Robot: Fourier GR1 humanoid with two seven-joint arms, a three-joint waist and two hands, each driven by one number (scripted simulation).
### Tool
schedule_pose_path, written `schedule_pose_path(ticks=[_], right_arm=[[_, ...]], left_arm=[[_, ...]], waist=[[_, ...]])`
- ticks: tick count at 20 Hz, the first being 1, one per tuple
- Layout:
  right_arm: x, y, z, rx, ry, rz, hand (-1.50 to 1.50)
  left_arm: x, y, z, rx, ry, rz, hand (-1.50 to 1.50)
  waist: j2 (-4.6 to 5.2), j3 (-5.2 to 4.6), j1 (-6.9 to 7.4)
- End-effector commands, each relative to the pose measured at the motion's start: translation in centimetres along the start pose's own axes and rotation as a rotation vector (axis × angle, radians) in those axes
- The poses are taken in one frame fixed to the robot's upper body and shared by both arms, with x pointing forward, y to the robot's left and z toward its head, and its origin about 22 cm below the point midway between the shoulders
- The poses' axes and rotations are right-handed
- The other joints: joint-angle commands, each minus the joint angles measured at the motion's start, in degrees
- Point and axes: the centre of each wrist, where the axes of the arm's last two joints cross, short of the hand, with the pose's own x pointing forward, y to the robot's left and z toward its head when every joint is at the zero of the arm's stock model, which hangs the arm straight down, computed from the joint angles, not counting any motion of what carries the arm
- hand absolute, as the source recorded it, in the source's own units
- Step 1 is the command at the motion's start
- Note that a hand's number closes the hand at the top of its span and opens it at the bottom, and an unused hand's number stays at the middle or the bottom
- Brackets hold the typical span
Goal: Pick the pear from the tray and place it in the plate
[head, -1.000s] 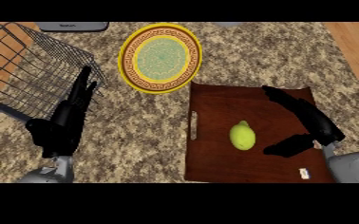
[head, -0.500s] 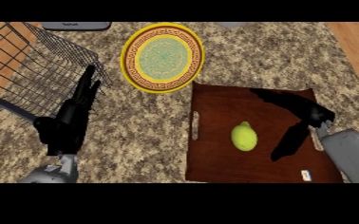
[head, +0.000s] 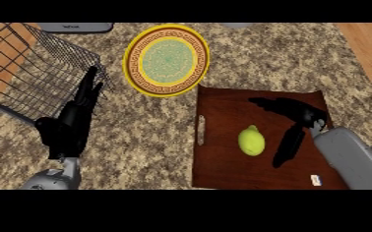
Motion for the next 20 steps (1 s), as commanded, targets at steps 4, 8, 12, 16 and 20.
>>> schedule_pose_path(ticks=[4, 8, 12, 16, 20], right_arm=[[0.1, 0.8, -1.2, 0.055, -0.002, 0.016, -1.50], [0.6, 1.8, -2.2, 0.068, 0.010, 0.026, -1.50], [0.9, 1.3, -3.0, 0.056, -0.002, -0.008, -1.50], [1.0, 1.7, -2.6, 0.058, 0.000, 0.006, -1.50], [-0.1, 3.9, -4.2, 0.091, 0.032, 0.031, -1.50]], left_arm=[[-5.1, 1.5, 1.2, 0.046, 0.276, -0.024, 0.00], [-5.5, 1.7, 1.4, 0.041, 0.277, -0.035, 0.00], [-6.2, 1.0, 1.7, 0.030, 0.263, -0.023, 0.00], [-4.1, 2.1, 1.2, 0.026, 0.277, -0.014, 0.00], [-6.4, -0.3, 1.7, 0.041, 0.283, -0.020, 0.00]], waist=[[1.10, -1.28, -0.43], [1.05, -1.30, -0.58], [1.33, -1.31, -0.21], [0.82, -1.27, -0.62], [0.97, -1.27, -0.58]])
